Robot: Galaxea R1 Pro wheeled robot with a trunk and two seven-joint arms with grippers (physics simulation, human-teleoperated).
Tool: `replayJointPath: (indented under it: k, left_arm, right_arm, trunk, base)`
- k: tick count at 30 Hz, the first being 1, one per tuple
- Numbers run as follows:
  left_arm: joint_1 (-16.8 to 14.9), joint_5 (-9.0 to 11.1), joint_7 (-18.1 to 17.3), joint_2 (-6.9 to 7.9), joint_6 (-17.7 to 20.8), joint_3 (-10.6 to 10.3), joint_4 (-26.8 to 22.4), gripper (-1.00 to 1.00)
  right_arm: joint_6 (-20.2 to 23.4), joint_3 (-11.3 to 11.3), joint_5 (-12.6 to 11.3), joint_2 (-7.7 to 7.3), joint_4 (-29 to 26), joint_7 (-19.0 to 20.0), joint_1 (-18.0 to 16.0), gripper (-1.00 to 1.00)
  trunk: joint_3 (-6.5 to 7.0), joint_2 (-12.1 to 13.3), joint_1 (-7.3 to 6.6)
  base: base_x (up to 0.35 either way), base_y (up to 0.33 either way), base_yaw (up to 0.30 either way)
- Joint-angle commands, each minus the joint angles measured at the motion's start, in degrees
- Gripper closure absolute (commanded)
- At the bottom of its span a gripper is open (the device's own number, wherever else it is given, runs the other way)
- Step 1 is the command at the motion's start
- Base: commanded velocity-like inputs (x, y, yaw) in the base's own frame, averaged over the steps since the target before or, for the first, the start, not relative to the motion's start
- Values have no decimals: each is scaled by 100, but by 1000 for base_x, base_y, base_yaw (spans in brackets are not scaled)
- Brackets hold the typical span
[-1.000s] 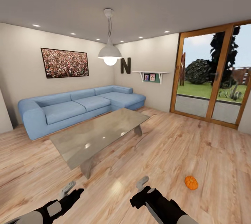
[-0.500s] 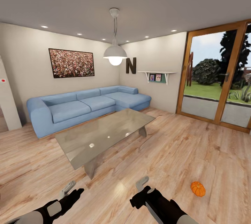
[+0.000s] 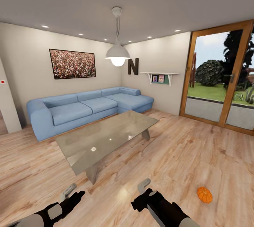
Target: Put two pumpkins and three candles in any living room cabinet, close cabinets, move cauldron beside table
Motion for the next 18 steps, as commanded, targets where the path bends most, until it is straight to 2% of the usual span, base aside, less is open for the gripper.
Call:
replayJointPath:
  k: [1, 18]
  left_arm:
    - [-9, 62, -27, 4, 21, 4, 15, -100]
    - [-14, 61, -24, 4, 21, 4, 15, -100]
  right_arm:
    - [25, 27, -57, -4, -8, -13, -7, -100]
    - [25, 32, -56, -4, -8, -14, -7, -100]
  trunk:
    - [-7, -4, 1]
    - [-7, -4, 1]
  base:
    - [52, 25, 0]
    - [24, 3, 0]
